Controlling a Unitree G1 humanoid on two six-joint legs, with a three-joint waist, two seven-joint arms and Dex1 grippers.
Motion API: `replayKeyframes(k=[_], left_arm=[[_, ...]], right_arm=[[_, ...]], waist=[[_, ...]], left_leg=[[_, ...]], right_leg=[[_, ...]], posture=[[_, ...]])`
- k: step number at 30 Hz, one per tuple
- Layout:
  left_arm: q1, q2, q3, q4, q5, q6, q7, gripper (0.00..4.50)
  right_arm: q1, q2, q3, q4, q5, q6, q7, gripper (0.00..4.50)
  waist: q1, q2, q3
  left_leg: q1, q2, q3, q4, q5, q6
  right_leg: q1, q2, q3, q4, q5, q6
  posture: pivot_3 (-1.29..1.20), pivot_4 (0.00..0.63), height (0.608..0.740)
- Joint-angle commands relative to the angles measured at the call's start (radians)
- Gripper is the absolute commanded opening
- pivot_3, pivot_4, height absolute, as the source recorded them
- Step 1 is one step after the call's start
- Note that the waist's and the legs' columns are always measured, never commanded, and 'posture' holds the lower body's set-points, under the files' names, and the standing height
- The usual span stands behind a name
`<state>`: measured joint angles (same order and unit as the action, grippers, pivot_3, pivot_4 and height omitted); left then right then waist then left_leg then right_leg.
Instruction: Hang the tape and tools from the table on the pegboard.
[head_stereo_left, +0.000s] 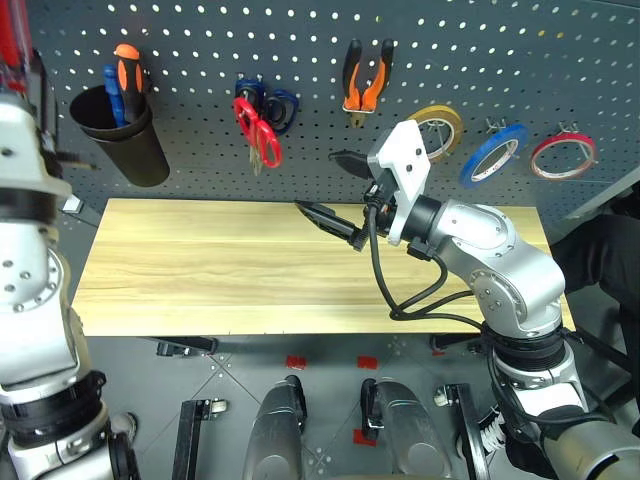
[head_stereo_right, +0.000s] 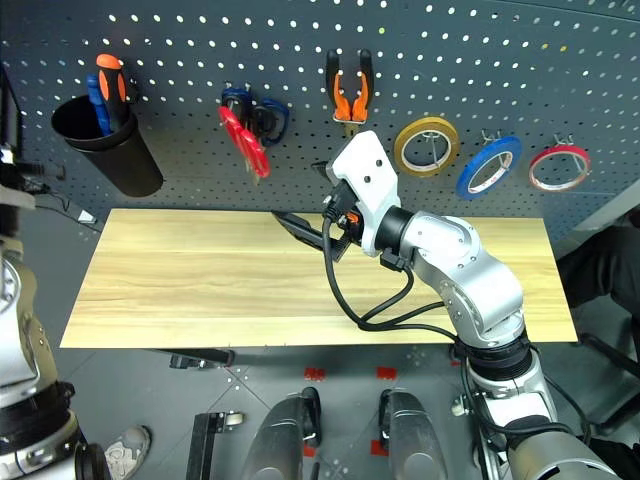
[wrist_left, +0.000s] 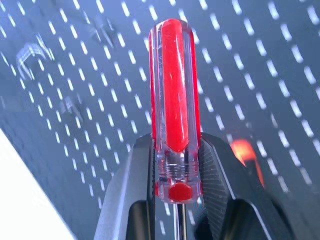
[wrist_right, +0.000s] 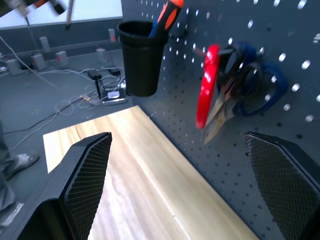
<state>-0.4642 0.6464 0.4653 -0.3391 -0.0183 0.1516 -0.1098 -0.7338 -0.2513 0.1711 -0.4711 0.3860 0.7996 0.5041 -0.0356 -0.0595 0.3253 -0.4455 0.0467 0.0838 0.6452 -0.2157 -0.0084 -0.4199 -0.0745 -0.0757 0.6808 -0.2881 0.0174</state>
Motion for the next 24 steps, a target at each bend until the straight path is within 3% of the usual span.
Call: replayKeyframes(k=[1, 8, 14, 19, 24], left_arm=[[-0.192, 0.030, -0.017, 0.193, -0.042, -0.091, -0.010, 0.87], [-0.465, -0.024, -0.131, 0.649, -0.022, -0.384, -0.037, 0.87], [-0.451, -0.041, -0.148, 0.774, -0.018, -0.494, -0.016, 0.87], [-0.406, -0.053, -0.144, 0.769, -0.012, -0.513, 0.014, 0.87], [-0.371, -0.065, -0.132, 0.737, -0.034, -0.518, 0.038, 2.50]], right_arm=[[-0.035, 0.033, -0.012, -0.062, 0.032, -0.003, -0.022, 4.50], [-0.090, 0.074, -0.011, -0.034, 0.032, -0.008, -0.054, 4.50], [-0.098, 0.085, -0.022, -0.046, 0.051, 0.002, -0.069, 4.50], [-0.114, 0.092, -0.048, -0.046, 0.078, 0.018, -0.080, 4.50], [-0.114, 0.078, -0.048, -0.036, 0.081, 0.017, -0.080, 4.50]], waist=[[0.001, -0.004, -0.003], [-0.003, -0.005, -0.019], [-0.025, -0.005, -0.021], [-0.047, -0.004, -0.023], [-0.051, -0.004, -0.024]], left_leg=[[-0.001, 0.001, -0.001, 0.001, 0.001, -0.001], [-0.001, 0.000, -0.001, 0.002, 0.002, -0.001], [-0.002, 0.000, -0.001, 0.003, 0.002, -0.001], [-0.002, 0.001, -0.001, 0.003, 0.002, -0.001], [-0.002, 0.001, -0.001, 0.009, 0.002, -0.001]], right_leg=[[0.000, 0.002, -0.001, 0.000, 0.000, 0.000], [0.000, 0.001, -0.005, 0.001, 0.000, 0.000], [0.000, 0.001, -0.006, 0.001, 0.001, 0.000], [-0.001, 0.001, -0.006, 0.003, 0.001, 0.000], [-0.001, 0.001, -0.005, 0.009, 0.001, 0.000]], posture=[[-0.12, 0.212, 0.740], [-0.16, 0.201, 0.740], [-0.19, 0.204, 0.740], [-0.20, 0.204, 0.740], [-0.20, 0.202, 0.740]])
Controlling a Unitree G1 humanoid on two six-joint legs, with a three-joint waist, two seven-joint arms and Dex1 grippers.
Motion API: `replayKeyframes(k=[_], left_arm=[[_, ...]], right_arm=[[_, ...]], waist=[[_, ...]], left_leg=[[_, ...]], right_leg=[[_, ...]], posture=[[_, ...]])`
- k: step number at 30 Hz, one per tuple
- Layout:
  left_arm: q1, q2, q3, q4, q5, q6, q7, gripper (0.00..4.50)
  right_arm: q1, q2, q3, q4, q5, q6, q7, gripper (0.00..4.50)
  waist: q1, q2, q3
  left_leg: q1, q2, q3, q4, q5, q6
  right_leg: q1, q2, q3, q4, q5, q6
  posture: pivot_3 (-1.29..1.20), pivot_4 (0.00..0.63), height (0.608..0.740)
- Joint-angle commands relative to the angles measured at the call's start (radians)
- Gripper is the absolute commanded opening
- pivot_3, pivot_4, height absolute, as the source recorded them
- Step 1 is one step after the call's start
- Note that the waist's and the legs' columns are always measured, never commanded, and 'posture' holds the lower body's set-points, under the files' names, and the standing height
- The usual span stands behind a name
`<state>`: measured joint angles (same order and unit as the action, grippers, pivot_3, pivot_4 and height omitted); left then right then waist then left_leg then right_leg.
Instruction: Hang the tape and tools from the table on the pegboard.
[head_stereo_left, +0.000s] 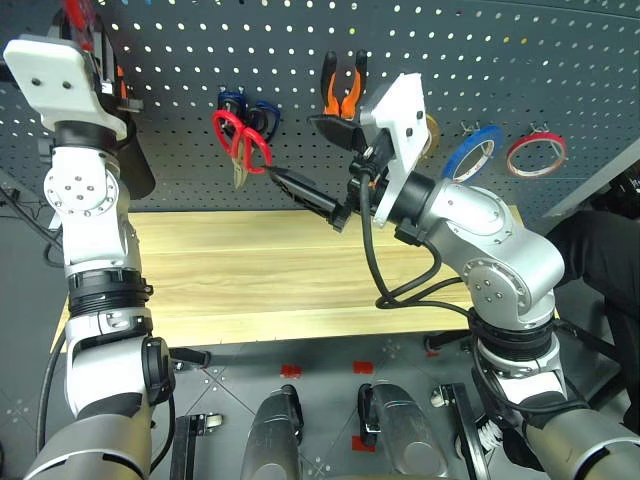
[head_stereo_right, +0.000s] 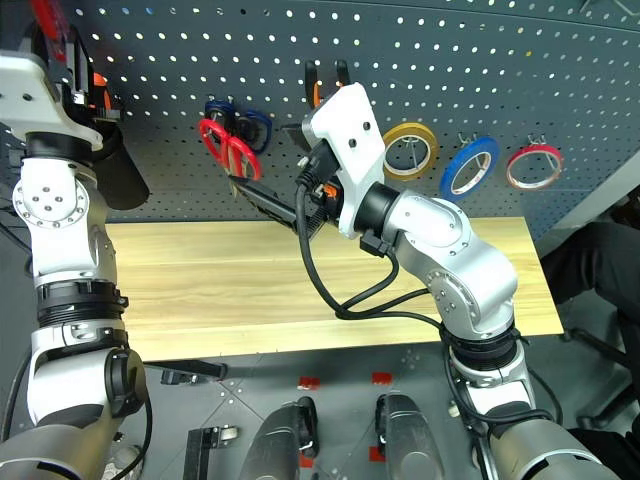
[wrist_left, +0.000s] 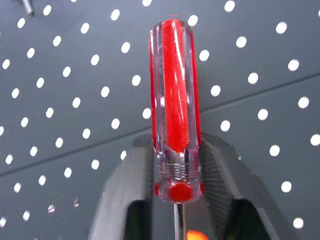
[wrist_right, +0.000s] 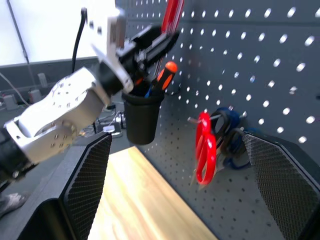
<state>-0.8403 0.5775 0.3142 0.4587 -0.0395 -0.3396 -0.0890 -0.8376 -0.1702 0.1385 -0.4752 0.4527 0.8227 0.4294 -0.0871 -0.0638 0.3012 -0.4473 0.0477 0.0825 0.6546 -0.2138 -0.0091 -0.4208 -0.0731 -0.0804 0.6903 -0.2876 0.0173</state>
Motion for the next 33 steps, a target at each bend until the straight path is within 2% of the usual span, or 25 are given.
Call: replayKeyframes(k=[1, 6, 7, 11, 14, 19, 24, 30, 33], left_arm=[[0.006, 0.004, 0.019, -0.068, -0.014, -0.028, 0.019, 2.77], [0.014, 0.004, 0.018, -0.142, 0.007, -0.016, 0.056, 4.33], [0.020, 0.001, -0.003, -0.176, 0.011, -0.009, 0.040, 4.47], [0.072, -0.023, -0.102, -0.292, 0.014, 0.055, -0.056, 4.47], [0.158, -0.053, -0.166, -0.367, -0.010, 0.192, -0.124, 4.47], [0.262, -0.110, -0.094, -0.483, -0.126, 0.440, -0.097, 4.47], [0.384, -0.116, 0.011, -0.607, -0.146, 0.651, -0.001, 4.47], [0.505, -0.132, -0.020, -0.650, -0.113, 0.727, -0.004, 4.47], [0.555, -0.154, -0.031, -0.625, -0.129, 0.737, -0.030, 4.47]], right_arm=[[-0.011, -0.005, -0.016, -0.030, 0.014, -0.007, -0.005, 4.50], [-0.004, -0.015, -0.016, -0.017, 0.005, -0.019, -0.004, 4.50], [0.000, -0.018, -0.016, -0.018, 0.004, -0.021, -0.005, 4.50], [0.015, -0.027, -0.015, -0.012, -0.004, -0.031, -0.007, 4.50], [0.041, -0.038, -0.013, -0.007, -0.014, -0.041, -0.007, 4.50], [0.087, -0.058, -0.008, -0.017, -0.024, -0.048, -0.007, 4.50], [0.169, -0.108, -0.016, -0.038, -0.055, -0.073, -0.006, 4.50], [0.251, -0.114, -0.004, -0.031, -0.090, -0.111, -0.031, 4.50], [0.304, -0.075, 0.001, -0.003, -0.127, -0.158, -0.078, 4.50]], waist=[[0.000, 0.000, 0.000], [0.000, 0.000, -0.003], [0.000, 0.000, -0.007], [0.002, 0.002, -0.018], [0.003, 0.005, -0.034], [-0.004, 0.006, -0.036], [-0.004, 0.006, -0.037], [0.003, 0.007, -0.047], [0.003, 0.007, -0.057]], left_leg=[[0.000, 0.000, 0.000, 0.003, 0.000, 0.000], [-0.001, 0.000, -0.001, 0.009, 0.001, 0.003], [-0.001, 0.000, -0.001, 0.009, 0.002, 0.003], [-0.001, 0.000, 0.000, 0.009, 0.002, 0.004], [-0.001, 0.000, 0.000, 0.009, 0.002, 0.004], [0.002, 0.001, 0.001, 0.009, 0.002, 0.004], [0.003, 0.002, 0.001, 0.008, 0.003, 0.003], [0.005, 0.000, 0.001, 0.009, 0.003, 0.004], [0.005, 0.001, 0.001, 0.008, 0.003, 0.004]], right_leg=[[0.000, 0.000, 0.000, 0.002, 0.000, 0.000], [0.000, 0.000, 0.005, 0.008, 0.002, -0.001], [0.000, 0.000, 0.005, 0.008, 0.003, -0.002], [0.000, 0.000, 0.006, 0.008, 0.004, -0.001], [0.000, 0.000, 0.006, 0.008, 0.004, -0.001], [0.000, 0.002, 0.009, 0.009, 0.004, -0.002], [0.000, 0.003, 0.010, 0.011, 0.004, -0.002], [0.002, 0.002, 0.011, 0.011, 0.005, -0.002], [0.002, 0.002, 0.011, 0.011, 0.005, -0.002]], posture=[[-0.20, 0.202, 0.740], [-0.19, 0.199, 0.740], [-0.19, 0.197, 0.740], [-0.18, 0.194, 0.740], [-0.18, 0.192, 0.740], [-0.19, 0.190, 0.740], [-0.18, 0.186, 0.740], [-0.17, 0.179, 0.740], [-0.16, 0.172, 0.740]])
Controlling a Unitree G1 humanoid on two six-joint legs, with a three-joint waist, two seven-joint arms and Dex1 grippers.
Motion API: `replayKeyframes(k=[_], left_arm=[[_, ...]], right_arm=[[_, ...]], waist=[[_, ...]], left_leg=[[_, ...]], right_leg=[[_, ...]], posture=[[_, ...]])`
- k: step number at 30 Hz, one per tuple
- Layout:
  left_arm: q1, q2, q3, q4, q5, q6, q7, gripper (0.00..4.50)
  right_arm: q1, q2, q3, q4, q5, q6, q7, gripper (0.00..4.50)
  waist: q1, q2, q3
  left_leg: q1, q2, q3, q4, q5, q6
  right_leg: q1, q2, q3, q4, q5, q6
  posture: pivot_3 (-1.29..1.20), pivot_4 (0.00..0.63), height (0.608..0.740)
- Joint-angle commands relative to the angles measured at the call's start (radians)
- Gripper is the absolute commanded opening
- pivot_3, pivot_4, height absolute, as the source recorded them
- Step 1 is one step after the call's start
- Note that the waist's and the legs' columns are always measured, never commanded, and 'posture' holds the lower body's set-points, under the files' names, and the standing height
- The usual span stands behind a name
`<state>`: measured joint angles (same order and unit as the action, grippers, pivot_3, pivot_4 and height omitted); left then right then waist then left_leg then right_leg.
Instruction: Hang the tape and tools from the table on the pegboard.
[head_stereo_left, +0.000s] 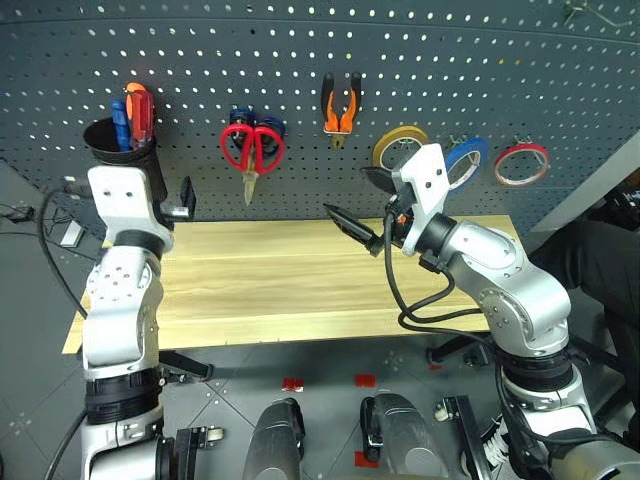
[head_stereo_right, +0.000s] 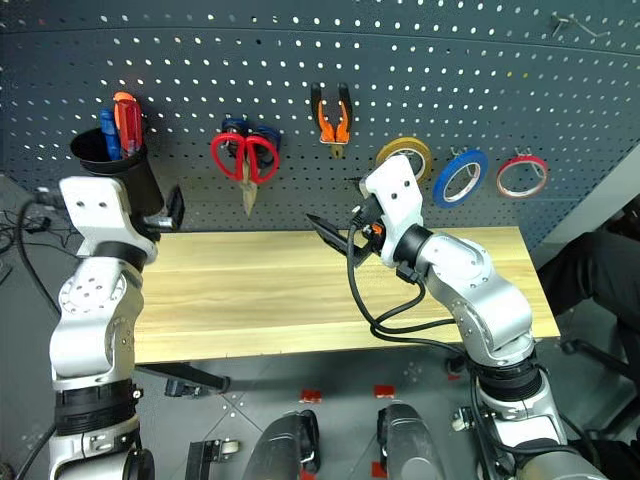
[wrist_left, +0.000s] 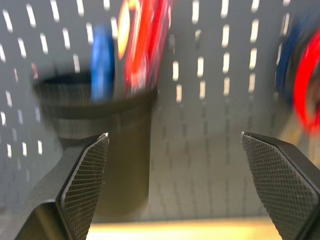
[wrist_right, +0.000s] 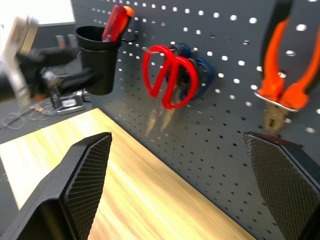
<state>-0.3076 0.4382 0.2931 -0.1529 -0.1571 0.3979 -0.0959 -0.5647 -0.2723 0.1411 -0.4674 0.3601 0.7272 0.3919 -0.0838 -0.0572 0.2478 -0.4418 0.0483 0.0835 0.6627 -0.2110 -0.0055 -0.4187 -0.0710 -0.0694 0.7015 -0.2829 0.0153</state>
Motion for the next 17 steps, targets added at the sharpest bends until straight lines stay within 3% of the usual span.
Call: replayKeyframes(k=[1, 11, 17], left_arm=[[0.036, -0.014, -0.020, 0.000, -0.004, -0.008, -0.033, 4.47], [0.091, -0.062, 0.000, 0.120, 0.009, -0.110, -0.027, 4.47], [0.102, -0.070, 0.010, 0.169, 0.027, -0.170, 0.002, 4.47]], right_arm=[[0.056, 0.033, 0.004, 0.007, -0.067, -0.099, -0.061, 4.50], [0.301, 0.062, -0.082, 0.284, -0.274, -0.448, -0.231, 4.50], [0.324, 0.069, -0.143, 0.433, -0.300, -0.556, -0.273, 4.50]], waist=[[0.000, 0.000, -0.006], [0.001, 0.002, -0.033], [0.000, 0.008, -0.049]], left_leg=[[0.000, 0.000, 0.000, 0.000, 0.000, 0.000], [0.009, 0.000, 0.000, -0.001, -0.003, 0.004], [0.010, 0.000, 0.001, -0.002, -0.003, 0.004]], right_leg=[[0.000, 0.000, 0.000, 0.000, 0.000, 0.000], [0.010, 0.000, 0.000, -0.003, 0.000, 0.000], [0.011, 0.001, 0.001, -0.003, 0.000, 0.000]], posture=[[-0.16, 0.172, 0.740], [-0.16, 0.141, 0.740], [-0.16, 0.123, 0.740]])
